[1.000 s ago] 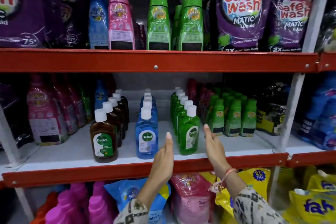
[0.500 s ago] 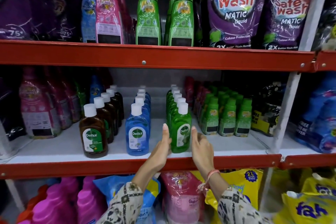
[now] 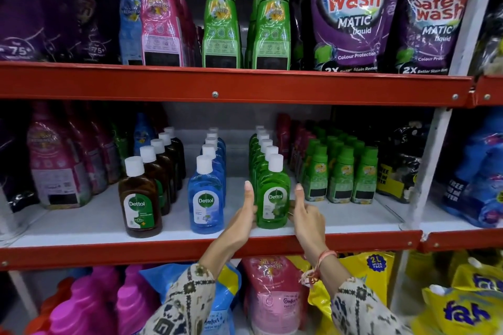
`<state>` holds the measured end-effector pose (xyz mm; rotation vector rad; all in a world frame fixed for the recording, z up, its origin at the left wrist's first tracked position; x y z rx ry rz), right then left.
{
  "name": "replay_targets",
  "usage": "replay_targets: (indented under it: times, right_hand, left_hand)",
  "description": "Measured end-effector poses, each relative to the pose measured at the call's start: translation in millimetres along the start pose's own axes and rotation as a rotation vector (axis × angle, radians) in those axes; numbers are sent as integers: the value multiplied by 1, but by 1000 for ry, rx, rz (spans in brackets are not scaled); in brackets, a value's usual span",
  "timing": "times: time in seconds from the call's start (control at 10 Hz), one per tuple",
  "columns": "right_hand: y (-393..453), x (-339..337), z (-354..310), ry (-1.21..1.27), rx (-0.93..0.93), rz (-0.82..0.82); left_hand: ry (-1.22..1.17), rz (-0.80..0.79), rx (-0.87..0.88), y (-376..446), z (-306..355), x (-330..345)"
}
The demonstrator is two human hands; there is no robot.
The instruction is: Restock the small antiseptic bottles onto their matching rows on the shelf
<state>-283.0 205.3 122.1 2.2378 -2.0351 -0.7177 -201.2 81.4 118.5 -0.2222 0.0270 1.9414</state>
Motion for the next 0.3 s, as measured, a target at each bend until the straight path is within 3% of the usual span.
replay_targets:
  times: [0.3]
  right_hand:
    - [3, 4, 5, 6, -21, 27]
  left_hand:
    - [75, -36, 28, -7, -3, 1]
Point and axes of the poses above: each hand's wrist, its own y-axis towards the middle knuckle, its own x-axis out of the palm, z = x × y, the point moved 8 cm from there along y, towards the middle knuckle, and after that the axes turned 3 degrees about -x, right-handed, at the moved point
